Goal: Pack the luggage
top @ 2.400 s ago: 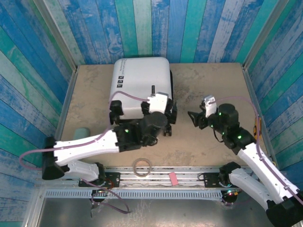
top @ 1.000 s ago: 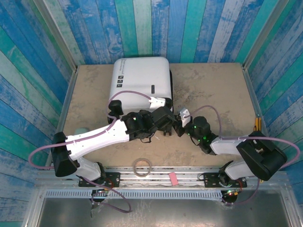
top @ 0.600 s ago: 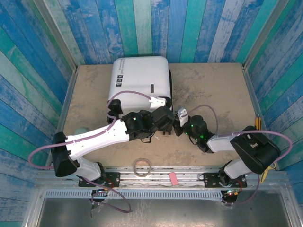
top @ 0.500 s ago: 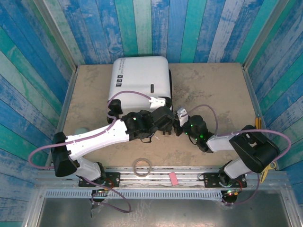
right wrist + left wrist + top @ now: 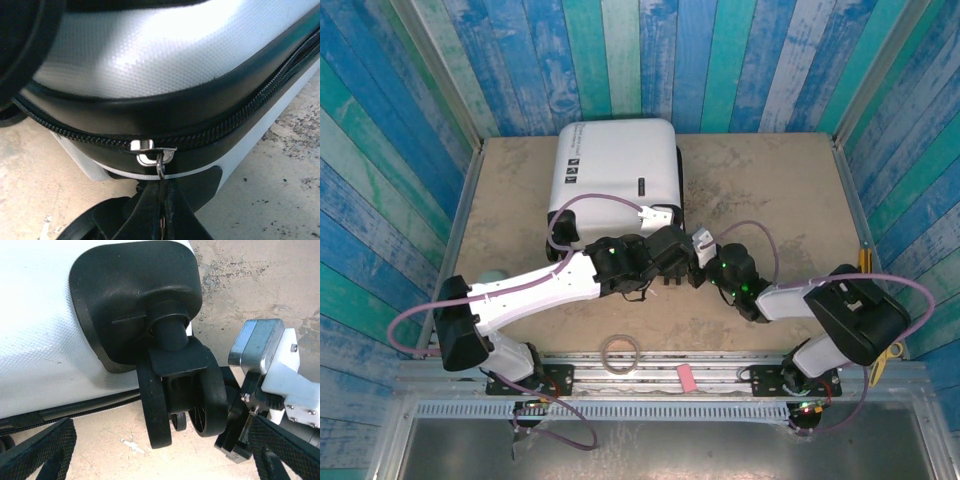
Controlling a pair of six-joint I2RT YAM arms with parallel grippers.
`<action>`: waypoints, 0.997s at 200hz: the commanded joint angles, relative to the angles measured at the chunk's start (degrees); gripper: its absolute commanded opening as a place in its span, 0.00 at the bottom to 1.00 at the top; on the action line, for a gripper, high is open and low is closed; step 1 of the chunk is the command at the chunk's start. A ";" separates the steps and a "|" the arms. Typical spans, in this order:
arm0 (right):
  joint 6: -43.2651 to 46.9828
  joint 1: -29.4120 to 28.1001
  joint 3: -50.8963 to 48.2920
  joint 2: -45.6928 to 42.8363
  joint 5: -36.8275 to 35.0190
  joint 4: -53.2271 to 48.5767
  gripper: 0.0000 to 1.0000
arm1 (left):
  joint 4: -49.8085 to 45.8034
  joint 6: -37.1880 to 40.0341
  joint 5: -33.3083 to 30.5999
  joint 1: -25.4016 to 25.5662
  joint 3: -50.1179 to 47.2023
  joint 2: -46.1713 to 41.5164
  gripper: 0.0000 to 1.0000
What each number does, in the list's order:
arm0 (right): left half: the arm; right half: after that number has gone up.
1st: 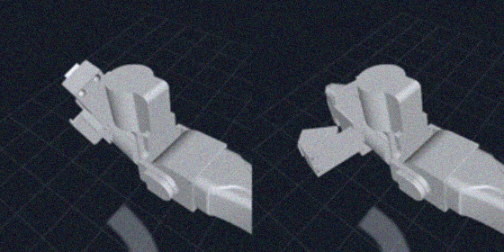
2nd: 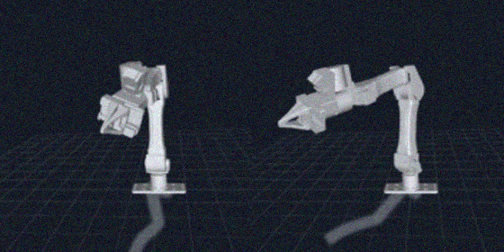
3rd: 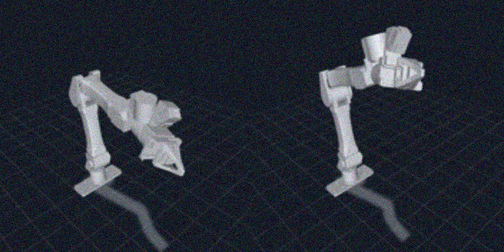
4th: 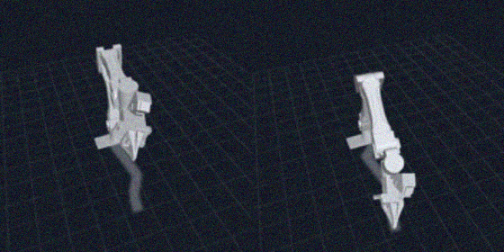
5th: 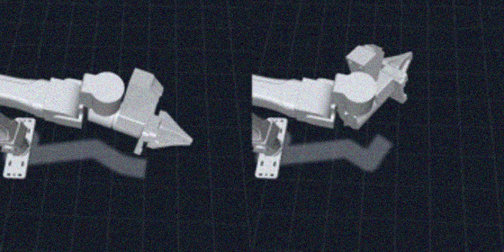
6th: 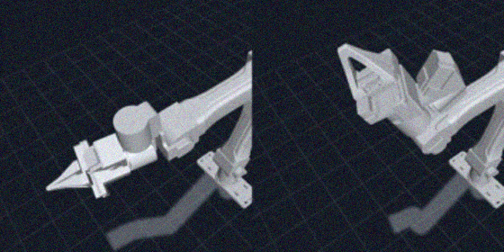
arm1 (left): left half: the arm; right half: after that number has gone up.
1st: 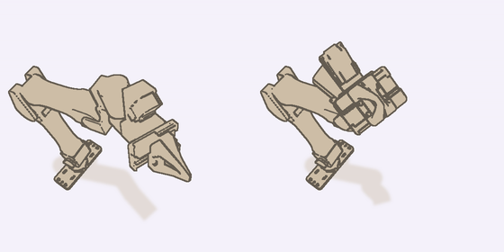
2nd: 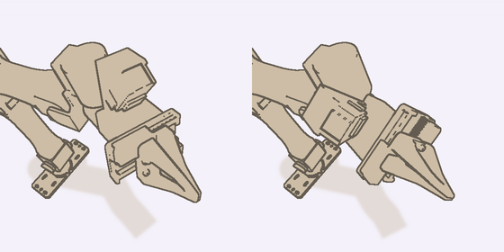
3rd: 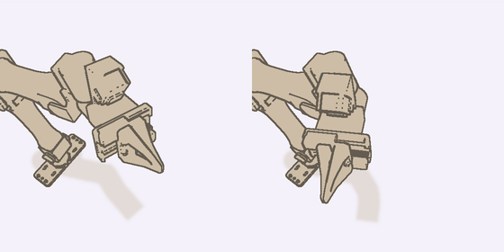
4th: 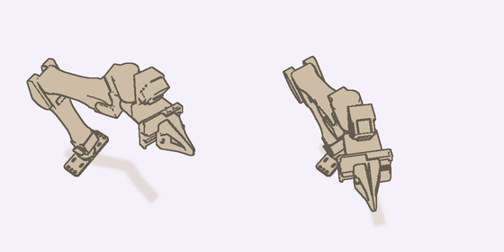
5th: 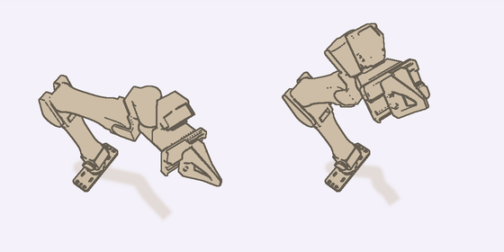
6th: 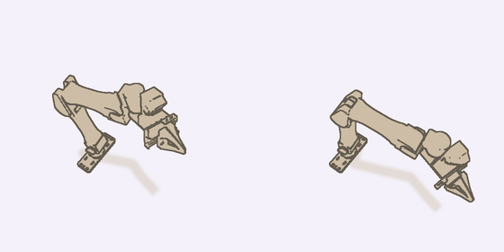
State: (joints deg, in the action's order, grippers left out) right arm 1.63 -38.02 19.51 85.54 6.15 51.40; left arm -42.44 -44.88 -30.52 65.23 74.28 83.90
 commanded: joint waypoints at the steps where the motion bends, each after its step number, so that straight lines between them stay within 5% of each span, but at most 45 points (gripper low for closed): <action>1: 2.01 -0.12 1.94 -3.35 -1.49 -1.89 0.00 | -0.10 -1.04 0.11 -0.19 2.05 2.35 0.92; 70: 0.64 -0.12 5.01 -10.40 -3.64 -17.71 0.00 | -5.09 -3.98 -2.43 -1.12 8.68 10.12 0.90; 141: 0.91 0.10 3.96 -11.87 -3.17 -18.29 0.00 | -1.77 -4.45 4.01 -6.17 8.46 13.58 0.74; 199: 1.03 0.75 2.52 -12.41 -2.76 -15.61 0.00 | -3.80 -3.45 2.99 -7.13 12.79 19.79 0.68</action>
State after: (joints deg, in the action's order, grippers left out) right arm -0.03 -35.86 22.65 76.31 -0.32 30.87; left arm -44.49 -48.27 -23.77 61.06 87.42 96.97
